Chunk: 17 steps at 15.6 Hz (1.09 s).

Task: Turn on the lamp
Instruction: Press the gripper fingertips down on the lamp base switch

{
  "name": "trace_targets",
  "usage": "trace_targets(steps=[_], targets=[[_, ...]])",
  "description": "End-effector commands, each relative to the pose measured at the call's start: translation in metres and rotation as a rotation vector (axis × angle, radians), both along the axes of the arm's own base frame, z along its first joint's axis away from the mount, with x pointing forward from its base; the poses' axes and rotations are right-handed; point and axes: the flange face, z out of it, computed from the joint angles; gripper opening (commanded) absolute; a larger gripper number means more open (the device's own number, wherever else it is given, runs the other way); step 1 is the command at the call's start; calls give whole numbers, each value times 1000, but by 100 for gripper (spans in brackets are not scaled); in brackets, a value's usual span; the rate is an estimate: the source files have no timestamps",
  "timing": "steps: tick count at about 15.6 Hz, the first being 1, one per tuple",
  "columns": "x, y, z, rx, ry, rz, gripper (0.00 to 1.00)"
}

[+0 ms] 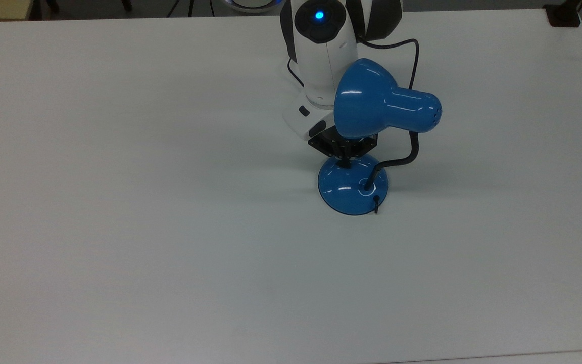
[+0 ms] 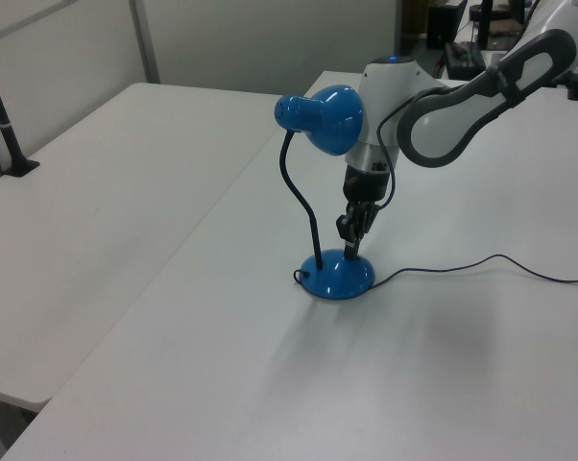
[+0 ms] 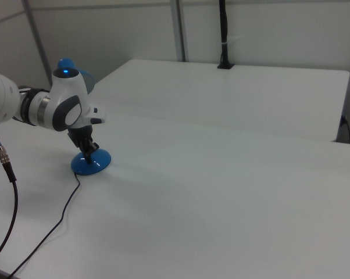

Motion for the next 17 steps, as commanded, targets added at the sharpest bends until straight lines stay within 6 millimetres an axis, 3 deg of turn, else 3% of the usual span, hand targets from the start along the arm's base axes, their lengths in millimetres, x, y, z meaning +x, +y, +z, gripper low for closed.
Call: trace_targets(steps=[1,11,17], targets=[[0,4,-7,7,-12,-17,0],[-4,15,-20,4,10,-11,0],[-2,2,4,0,-5,-38,0]])
